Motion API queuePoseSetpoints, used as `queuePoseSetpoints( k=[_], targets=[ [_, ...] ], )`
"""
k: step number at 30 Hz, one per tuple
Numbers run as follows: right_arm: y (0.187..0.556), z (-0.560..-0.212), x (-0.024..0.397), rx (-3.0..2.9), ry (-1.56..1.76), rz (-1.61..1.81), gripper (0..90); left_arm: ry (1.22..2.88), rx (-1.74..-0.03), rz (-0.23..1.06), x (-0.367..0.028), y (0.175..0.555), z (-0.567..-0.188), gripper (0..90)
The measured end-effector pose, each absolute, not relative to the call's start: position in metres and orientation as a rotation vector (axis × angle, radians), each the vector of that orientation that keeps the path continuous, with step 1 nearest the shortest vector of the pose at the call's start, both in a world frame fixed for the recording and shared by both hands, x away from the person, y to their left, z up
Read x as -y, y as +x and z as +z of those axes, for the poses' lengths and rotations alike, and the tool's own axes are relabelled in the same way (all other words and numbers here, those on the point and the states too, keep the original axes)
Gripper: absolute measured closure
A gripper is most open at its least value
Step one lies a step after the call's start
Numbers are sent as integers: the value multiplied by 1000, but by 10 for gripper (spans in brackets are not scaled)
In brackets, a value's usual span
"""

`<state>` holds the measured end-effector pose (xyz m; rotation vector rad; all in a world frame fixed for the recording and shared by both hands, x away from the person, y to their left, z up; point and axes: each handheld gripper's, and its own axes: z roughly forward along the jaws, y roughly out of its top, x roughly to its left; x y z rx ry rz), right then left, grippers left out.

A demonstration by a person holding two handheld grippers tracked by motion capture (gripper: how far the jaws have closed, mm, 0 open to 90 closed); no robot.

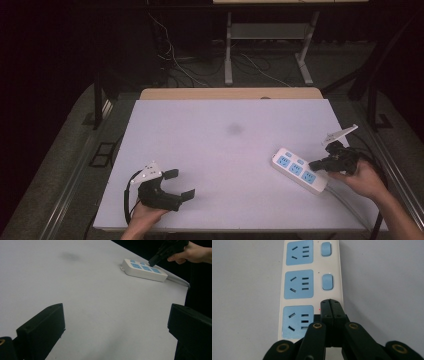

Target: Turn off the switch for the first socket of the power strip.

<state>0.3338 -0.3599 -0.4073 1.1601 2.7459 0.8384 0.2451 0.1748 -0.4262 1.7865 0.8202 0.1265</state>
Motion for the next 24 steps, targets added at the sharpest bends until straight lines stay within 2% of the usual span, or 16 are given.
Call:
queuePoseSetpoints(
  k=[9,24],
  targets=[
    [340,-399,352,-2795,1134,773,900,1786,-820,128,-174,245,-426,0],
    [339,-376,349,-2717,1165,866,900,1785,-814,126,-175,243,-425,0]
  ],
)
